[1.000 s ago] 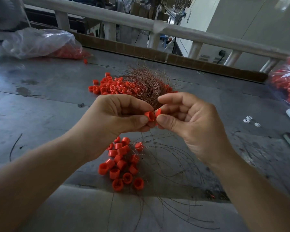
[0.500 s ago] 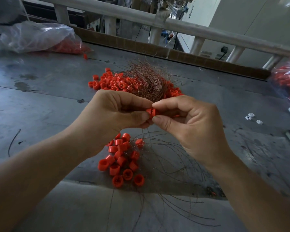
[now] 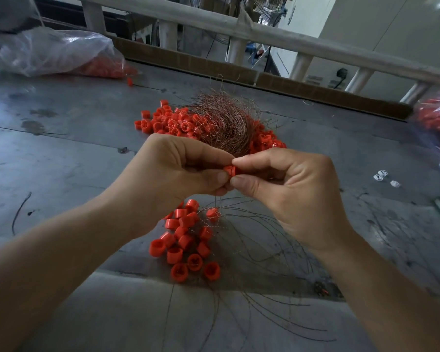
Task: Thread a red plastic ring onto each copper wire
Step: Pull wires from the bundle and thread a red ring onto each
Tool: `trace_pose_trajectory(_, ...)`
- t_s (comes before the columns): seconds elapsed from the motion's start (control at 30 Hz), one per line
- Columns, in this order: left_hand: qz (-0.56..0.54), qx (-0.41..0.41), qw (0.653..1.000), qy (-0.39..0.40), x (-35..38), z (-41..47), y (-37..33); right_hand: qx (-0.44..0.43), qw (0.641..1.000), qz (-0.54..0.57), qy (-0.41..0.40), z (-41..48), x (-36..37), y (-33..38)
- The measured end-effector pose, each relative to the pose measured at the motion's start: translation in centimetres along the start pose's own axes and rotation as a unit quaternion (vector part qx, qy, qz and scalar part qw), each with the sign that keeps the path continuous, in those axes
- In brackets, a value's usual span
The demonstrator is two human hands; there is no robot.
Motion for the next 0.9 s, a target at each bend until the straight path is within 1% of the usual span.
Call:
trace_pose_trajectory(0.2, -0.033, -0.008, 0.999, 0.017, 0.2, -0.2, -0.1, -0.023, 1.0, -0.007, -0.005, -0.1, -0.2, 0.9)
trace_pose_trajectory(0.33, -0.002, 0.002, 1.0, 0.01, 0.2, -0.3, -0.2, -0.062, 0.996, -0.061, -0.011, -0.4, -0.3, 1.5)
trace_pose_trajectory(0.4, -0.021, -0.01, 1.0, 0.006, 0.2, -0.3, 0.0, -0.06, 0.997, -0.049, -0.014, -0.5, -0.3, 1.6)
trace_pose_trajectory(0.47, -0.078, -0.036, 0.996, 0.012, 0.3, -0.5, 0.2, -0.06, 0.997, -0.032, -0.02, -0.6, -0.4, 1.6)
trace_pose_trajectory(0.53, -0.104, -0.046, 0.993, 0.019, 0.3, -0.6, 0.2, -0.068, 0.997, -0.033, -0.023, -0.6, -0.4, 1.7)
trace_pose_trajectory(0.77, -0.11, -0.058, 0.992, 0.023, 0.3, -0.4, 0.5, -0.041, 0.999, 0.01, 0.007, -0.3, -0.4, 1.1)
trace_pose_trajectory(0.9, -0.106, -0.053, 0.991, 0.067, 0.6, -0.4, 0.4, -0.032, 0.999, 0.03, 0.027, -0.1, -0.1, 0.9)
Point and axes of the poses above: each hand's wrist, its own z-axis towards the middle knuckle, its own x-axis out of the palm, y = z × x, the point moved 6 cm from there along z, towards the middle knuckle, and after that the axes turned 4 degrees about x, right-handed, at the moved point
